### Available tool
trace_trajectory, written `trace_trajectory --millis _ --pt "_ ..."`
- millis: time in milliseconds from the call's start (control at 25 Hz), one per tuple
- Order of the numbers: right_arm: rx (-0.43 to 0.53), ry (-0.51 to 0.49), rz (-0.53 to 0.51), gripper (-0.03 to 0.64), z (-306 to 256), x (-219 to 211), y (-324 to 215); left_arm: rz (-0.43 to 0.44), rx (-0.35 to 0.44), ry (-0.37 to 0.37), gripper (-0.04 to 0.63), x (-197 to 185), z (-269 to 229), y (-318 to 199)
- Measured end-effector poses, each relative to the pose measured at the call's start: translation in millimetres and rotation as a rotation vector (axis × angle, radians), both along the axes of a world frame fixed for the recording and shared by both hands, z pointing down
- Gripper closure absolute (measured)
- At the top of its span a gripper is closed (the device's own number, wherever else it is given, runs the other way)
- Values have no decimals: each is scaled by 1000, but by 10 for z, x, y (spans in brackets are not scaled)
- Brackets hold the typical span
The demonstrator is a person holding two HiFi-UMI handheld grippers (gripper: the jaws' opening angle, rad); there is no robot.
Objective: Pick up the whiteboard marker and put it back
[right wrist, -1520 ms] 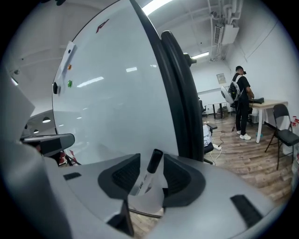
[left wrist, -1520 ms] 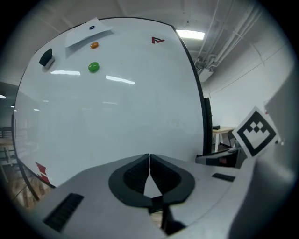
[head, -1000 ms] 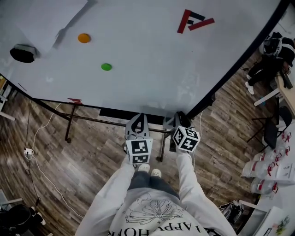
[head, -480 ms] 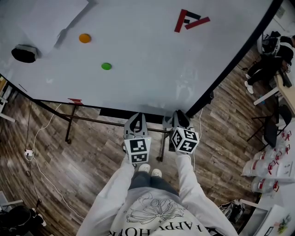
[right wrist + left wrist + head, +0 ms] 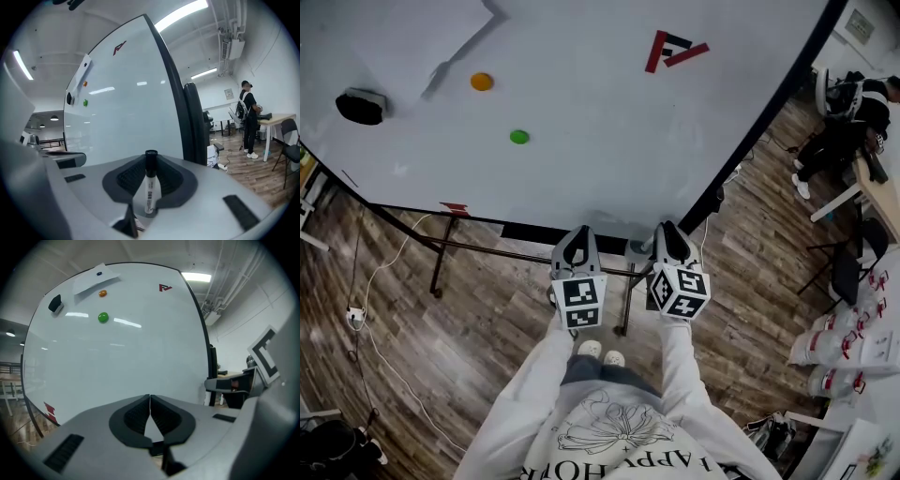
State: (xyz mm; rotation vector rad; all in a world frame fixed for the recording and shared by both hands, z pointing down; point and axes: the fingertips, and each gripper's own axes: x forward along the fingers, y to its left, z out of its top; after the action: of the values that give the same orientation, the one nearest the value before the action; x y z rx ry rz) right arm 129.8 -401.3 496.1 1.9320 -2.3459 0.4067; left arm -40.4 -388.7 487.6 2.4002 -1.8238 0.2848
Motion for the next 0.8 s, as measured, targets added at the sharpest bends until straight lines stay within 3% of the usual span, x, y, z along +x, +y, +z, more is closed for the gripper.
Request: trace_trajectory --millis 800 --pt "135 -30 -23 552 -758 37 195 -26 87 27 588 -8 -518 137"
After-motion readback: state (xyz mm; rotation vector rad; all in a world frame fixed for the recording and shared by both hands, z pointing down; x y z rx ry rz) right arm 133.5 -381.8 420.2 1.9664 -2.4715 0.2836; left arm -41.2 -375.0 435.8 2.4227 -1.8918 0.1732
